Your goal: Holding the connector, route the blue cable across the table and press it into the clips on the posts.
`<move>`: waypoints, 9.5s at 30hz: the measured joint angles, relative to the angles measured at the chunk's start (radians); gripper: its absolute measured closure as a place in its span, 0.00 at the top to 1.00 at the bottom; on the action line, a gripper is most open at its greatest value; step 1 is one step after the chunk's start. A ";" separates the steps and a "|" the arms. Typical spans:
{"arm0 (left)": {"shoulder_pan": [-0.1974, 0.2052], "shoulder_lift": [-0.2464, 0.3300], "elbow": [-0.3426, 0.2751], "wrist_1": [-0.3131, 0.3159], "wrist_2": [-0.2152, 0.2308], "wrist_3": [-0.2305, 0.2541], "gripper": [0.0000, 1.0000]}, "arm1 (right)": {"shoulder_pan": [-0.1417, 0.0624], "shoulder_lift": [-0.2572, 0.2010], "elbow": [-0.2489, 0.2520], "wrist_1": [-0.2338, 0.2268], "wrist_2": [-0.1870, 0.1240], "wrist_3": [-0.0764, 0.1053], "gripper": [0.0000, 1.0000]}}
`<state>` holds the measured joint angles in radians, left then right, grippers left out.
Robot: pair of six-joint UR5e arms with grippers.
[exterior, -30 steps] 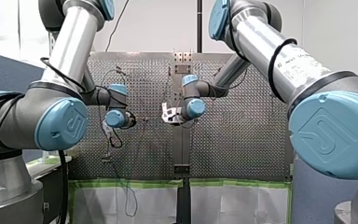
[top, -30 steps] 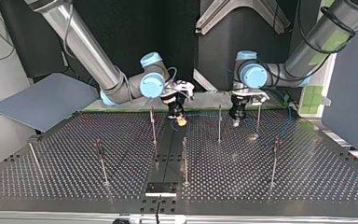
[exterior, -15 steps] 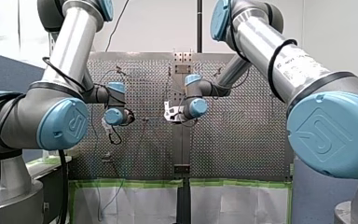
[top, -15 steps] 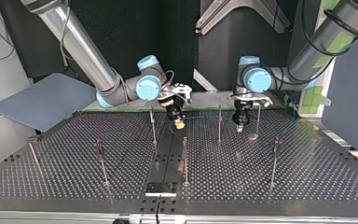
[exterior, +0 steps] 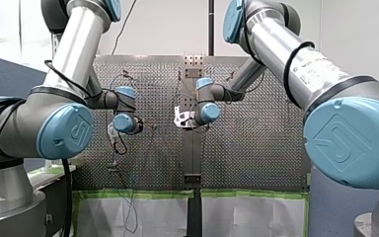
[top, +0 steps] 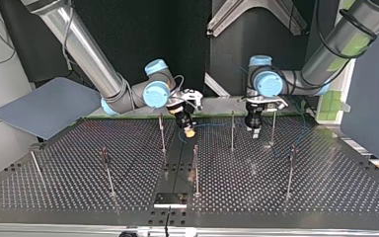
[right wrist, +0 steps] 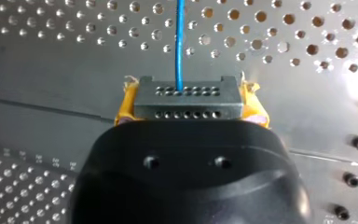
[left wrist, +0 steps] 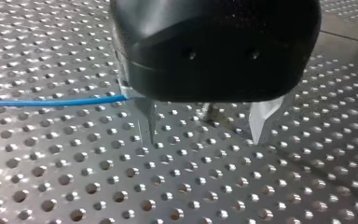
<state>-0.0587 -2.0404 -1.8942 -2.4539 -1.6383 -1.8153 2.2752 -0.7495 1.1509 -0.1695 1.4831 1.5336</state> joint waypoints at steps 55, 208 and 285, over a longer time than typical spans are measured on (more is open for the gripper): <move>-0.232 0.193 -0.133 -0.119 -0.111 0.045 0.99 | -0.030 0.000 0.000 0.021 0.008 0.031 0.00; -0.318 0.339 0.193 -0.299 -0.169 -0.020 0.00 | -0.127 -0.452 0.072 0.252 -0.138 0.166 0.00; -0.197 0.260 0.253 -0.223 0.021 -0.067 0.00 | -0.185 -0.424 0.052 0.233 -0.220 0.154 0.00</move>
<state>-0.2562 -1.7800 -1.6417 -2.6765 -1.6176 -1.8820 2.0899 -1.1736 1.2030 0.0630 1.2631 1.6877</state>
